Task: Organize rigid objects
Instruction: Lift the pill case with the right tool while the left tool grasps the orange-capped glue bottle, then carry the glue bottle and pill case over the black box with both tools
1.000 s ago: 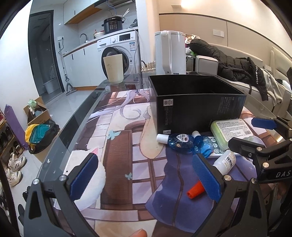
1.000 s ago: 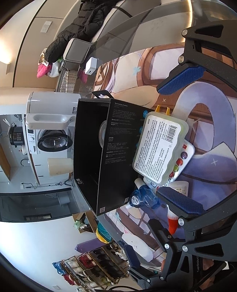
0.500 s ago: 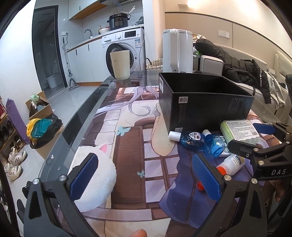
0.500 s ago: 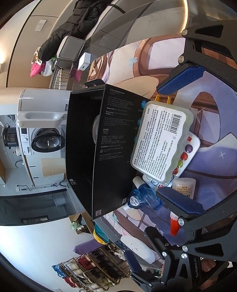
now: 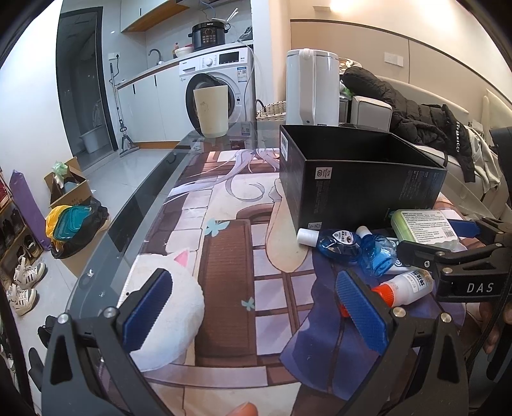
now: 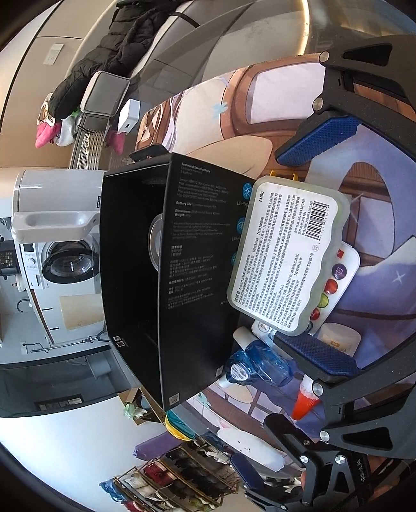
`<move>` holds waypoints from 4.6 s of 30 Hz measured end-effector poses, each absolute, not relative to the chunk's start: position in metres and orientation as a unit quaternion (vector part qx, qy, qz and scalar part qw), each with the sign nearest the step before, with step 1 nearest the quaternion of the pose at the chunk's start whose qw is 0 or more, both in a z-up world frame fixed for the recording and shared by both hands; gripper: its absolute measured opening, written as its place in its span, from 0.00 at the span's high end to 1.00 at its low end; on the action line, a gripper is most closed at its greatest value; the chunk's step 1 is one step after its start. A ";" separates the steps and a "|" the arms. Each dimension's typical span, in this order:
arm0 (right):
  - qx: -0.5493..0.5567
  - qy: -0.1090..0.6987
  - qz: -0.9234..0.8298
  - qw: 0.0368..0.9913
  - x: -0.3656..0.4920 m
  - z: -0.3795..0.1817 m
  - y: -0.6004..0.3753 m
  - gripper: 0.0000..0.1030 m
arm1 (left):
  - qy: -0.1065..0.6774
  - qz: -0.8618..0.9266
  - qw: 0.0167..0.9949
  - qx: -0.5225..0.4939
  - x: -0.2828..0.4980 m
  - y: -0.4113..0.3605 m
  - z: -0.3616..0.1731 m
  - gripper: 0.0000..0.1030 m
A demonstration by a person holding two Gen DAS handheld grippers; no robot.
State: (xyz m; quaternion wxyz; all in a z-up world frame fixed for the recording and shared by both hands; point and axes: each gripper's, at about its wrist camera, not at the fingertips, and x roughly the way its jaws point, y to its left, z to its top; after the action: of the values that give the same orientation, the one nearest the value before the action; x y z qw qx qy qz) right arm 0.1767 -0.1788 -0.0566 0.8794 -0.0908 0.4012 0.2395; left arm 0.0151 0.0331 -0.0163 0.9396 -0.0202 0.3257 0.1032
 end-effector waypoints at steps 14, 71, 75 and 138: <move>-0.062 0.363 0.250 0.895 0.164 -0.048 -0.200 0.13 | 0.334 0.084 0.939 -0.024 0.012 0.017 -0.012 0.00; -0.034 0.343 0.245 0.906 0.152 -0.044 -0.259 0.13 | 0.374 0.057 0.924 -0.050 0.019 -0.024 -0.027 0.16; -0.036 0.341 0.246 0.907 0.151 -0.042 -0.258 0.13 | 0.368 0.046 0.927 -0.050 0.015 -0.023 -0.025 0.17; -0.072 0.275 0.295 0.912 0.178 0.014 -0.213 0.13 | 0.294 0.022 0.956 -0.015 0.087 -0.002 0.056 0.16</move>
State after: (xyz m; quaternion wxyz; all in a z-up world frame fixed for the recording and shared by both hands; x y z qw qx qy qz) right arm 0.1780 -0.2125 0.0135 0.9122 -0.0719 0.2746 0.2954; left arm 0.0867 -0.0024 0.0556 0.9555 -0.0152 0.2936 0.0221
